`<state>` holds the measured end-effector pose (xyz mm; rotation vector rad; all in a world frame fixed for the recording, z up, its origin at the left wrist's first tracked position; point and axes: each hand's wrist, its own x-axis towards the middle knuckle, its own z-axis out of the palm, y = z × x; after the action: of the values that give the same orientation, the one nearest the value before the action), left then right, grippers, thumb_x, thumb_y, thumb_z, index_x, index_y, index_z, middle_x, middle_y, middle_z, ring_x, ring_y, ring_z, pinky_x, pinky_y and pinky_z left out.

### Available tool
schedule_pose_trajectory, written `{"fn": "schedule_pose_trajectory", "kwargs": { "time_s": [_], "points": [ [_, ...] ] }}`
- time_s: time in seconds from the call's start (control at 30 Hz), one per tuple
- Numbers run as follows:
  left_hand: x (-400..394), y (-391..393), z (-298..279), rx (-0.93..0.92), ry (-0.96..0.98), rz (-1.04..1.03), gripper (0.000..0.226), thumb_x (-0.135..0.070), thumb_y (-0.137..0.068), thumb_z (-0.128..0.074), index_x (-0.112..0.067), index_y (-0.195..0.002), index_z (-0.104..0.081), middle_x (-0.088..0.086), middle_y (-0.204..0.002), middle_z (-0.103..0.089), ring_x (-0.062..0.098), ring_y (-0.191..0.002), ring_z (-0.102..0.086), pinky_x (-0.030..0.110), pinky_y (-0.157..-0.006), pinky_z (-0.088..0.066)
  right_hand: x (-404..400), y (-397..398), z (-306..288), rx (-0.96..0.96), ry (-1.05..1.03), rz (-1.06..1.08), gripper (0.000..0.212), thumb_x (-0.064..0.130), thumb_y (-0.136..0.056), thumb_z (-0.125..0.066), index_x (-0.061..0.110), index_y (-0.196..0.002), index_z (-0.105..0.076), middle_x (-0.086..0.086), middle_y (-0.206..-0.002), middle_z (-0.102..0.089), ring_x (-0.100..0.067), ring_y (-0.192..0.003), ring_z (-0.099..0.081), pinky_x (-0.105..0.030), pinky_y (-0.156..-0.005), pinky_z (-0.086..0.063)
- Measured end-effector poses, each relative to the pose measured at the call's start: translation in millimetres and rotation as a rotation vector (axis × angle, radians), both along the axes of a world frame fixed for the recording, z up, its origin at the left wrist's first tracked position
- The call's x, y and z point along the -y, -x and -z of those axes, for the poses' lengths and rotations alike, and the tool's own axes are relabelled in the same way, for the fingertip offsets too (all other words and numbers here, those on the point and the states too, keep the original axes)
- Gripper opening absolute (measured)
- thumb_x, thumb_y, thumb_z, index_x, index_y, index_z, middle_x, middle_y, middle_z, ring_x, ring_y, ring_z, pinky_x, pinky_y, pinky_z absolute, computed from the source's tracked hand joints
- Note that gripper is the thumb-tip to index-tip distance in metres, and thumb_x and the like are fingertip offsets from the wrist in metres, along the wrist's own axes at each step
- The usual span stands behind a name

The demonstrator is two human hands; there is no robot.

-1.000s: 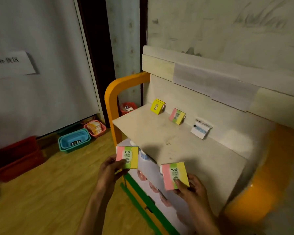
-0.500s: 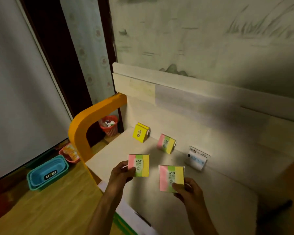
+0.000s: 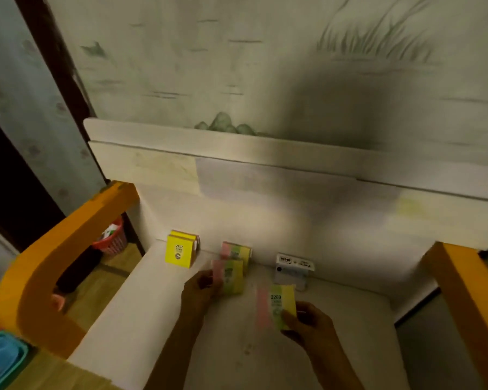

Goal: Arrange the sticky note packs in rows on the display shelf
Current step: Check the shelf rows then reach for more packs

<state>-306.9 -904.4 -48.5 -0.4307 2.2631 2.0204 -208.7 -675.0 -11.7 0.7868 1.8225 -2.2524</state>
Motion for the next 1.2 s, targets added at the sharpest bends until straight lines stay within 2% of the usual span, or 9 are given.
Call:
{"fn": "schedule_pose_trajectory", "kwargs": {
  "time_s": [0.1,0.2,0.33,0.4,0.47,0.63,0.77,0.87,1.2],
  "points": [
    [-1,17,3,-0.085,0.182,0.042,0.029,-0.029,-0.074,-0.081,-0.026,-0.101,-0.072,-0.006,-0.091,-0.075,0.01,-0.086,-0.069,0.034,-0.079,-0.056,5,8,-4,0.062,-0.023,0.003,0.026,-0.002,-0.079,-0.075,0.005,-0.102,-0.068,-0.014,-0.1,-0.073,-0.029,-0.091,-0.07,-0.031,-0.064,-0.057],
    [1,30,9,-0.186,0.338,0.047,0.021,-0.032,-0.074,-0.077,-0.025,-0.093,-0.072,-0.005,-0.085,-0.074,0.012,-0.08,-0.068,0.032,-0.071,-0.054,16,12,-9,0.078,-0.104,-0.025,0.029,0.001,-0.076,-0.079,0.006,-0.102,-0.068,-0.008,-0.093,-0.075,-0.025,-0.087,-0.071,-0.031,-0.068,-0.055],
    [3,41,15,-0.283,0.484,0.063,0.015,-0.019,-0.077,-0.081,-0.02,-0.09,-0.074,-0.006,-0.08,-0.07,0.01,-0.075,-0.063,0.012,-0.059,-0.038,26,14,-10,0.049,-0.106,-0.014,0.048,-0.003,-0.069,-0.083,0.007,-0.108,-0.058,-0.011,-0.083,-0.077,-0.025,-0.078,-0.074,-0.03,-0.063,-0.055],
    [3,44,15,-0.315,0.517,0.08,0.013,-0.017,-0.078,-0.08,-0.018,-0.089,-0.073,-0.005,-0.08,-0.07,0.01,-0.073,-0.06,0.015,-0.058,-0.035,32,13,-9,0.036,-0.13,0.011,0.054,-0.003,-0.069,-0.083,0.015,-0.111,-0.054,-0.009,-0.084,-0.077,-0.023,-0.08,-0.075,-0.03,-0.067,-0.055],
    [2,46,15,-0.308,0.528,0.094,0.012,-0.018,-0.08,-0.078,-0.017,-0.09,-0.072,-0.008,-0.079,-0.065,0.009,-0.074,-0.057,0.02,-0.06,-0.034,36,13,-6,0.011,-0.172,0.019,0.049,-0.001,-0.071,-0.082,0.019,-0.107,-0.056,-0.007,-0.084,-0.077,-0.02,-0.08,-0.074,-0.029,-0.067,-0.054],
    [1,51,18,-0.327,0.519,0.111,0.007,-0.022,-0.087,-0.072,-0.017,-0.091,-0.069,-0.009,-0.08,-0.063,0.01,-0.075,-0.059,0.018,-0.06,-0.038,45,16,-2,-0.024,-0.251,0.012,0.024,0.004,-0.074,-0.081,0.008,-0.094,-0.068,-0.005,-0.085,-0.077,-0.023,-0.082,-0.073,-0.034,-0.07,-0.057],
    [-1,52,22,-0.35,0.523,0.097,0.006,-0.026,-0.09,-0.069,-0.019,-0.09,-0.068,-0.013,-0.079,-0.059,0.014,-0.076,-0.063,0.03,-0.065,-0.049,48,16,3,-0.037,-0.279,0.03,0.021,0.004,-0.075,-0.08,0.008,-0.092,-0.069,-0.005,-0.083,-0.077,-0.027,-0.083,-0.073,-0.04,-0.075,-0.057],
    [-1,53,24,-0.333,0.539,0.092,0.011,-0.033,-0.091,-0.066,-0.022,-0.091,-0.068,-0.008,-0.083,-0.065,0.017,-0.078,-0.064,0.033,-0.067,-0.052,49,15,7,-0.03,-0.288,0.04,0.021,0.005,-0.075,-0.08,0.009,-0.093,-0.069,-0.003,-0.084,-0.077,-0.023,-0.081,-0.074,-0.038,-0.074,-0.059],
    [-1,50,17,-0.292,0.55,0.068,0.013,-0.038,-0.09,-0.066,-0.025,-0.093,-0.068,-0.006,-0.087,-0.068,0.014,-0.078,-0.064,0.025,-0.064,-0.041,47,14,15,-0.051,-0.248,0.089,0.023,0.004,-0.075,-0.081,0.007,-0.094,-0.07,-0.005,-0.086,-0.077,-0.022,-0.081,-0.074,-0.033,-0.069,-0.058]
  ]
}}
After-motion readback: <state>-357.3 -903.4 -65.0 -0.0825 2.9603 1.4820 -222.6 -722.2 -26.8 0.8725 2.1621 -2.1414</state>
